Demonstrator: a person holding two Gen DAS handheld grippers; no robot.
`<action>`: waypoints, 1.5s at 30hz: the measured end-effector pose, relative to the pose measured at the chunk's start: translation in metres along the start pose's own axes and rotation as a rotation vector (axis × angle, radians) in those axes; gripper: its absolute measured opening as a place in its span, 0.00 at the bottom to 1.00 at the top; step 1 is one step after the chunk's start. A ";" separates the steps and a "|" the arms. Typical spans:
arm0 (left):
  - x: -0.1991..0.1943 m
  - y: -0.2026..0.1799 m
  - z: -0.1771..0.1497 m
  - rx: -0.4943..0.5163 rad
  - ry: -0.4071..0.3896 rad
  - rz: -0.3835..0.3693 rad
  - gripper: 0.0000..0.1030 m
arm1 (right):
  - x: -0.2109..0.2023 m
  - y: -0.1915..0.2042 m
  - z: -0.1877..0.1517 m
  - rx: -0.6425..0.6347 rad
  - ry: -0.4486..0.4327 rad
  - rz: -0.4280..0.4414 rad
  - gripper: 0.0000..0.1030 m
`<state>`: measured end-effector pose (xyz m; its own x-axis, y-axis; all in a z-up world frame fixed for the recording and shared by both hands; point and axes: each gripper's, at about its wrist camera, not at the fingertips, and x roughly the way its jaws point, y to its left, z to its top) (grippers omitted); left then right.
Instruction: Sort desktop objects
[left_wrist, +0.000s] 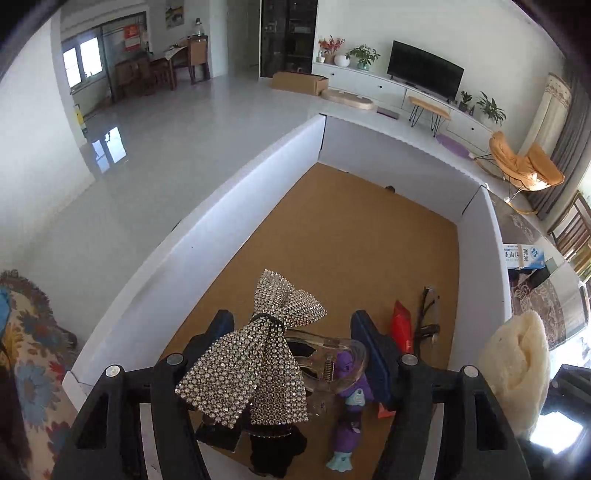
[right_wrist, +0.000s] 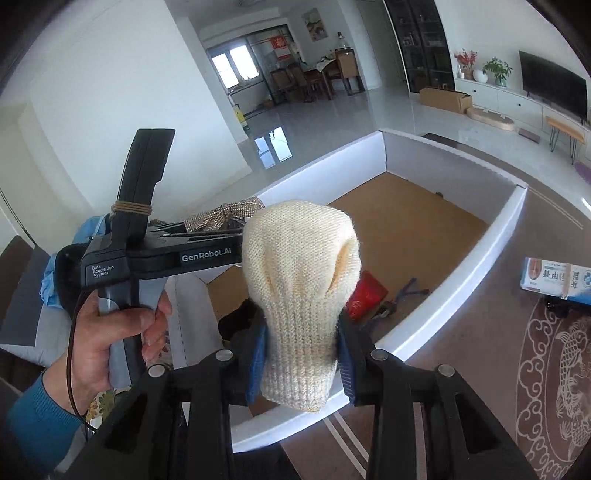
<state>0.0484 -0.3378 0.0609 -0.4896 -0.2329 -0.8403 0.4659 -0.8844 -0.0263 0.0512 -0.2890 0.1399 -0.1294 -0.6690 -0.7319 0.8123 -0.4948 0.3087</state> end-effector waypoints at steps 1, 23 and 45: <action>0.007 0.002 -0.003 -0.002 0.020 0.031 0.63 | 0.016 0.005 -0.001 -0.005 0.032 0.005 0.37; -0.060 -0.257 -0.098 0.345 -0.103 -0.423 0.92 | -0.140 -0.248 -0.192 0.414 -0.130 -0.627 0.96; 0.040 -0.369 -0.136 0.446 -0.042 -0.271 1.00 | -0.168 -0.278 -0.260 0.517 -0.067 -0.785 1.00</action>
<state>-0.0430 0.0347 -0.0363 -0.5821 0.0200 -0.8128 -0.0362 -0.9993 0.0014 -0.0057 0.1049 0.0190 -0.5782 -0.0619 -0.8136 0.1280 -0.9917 -0.0156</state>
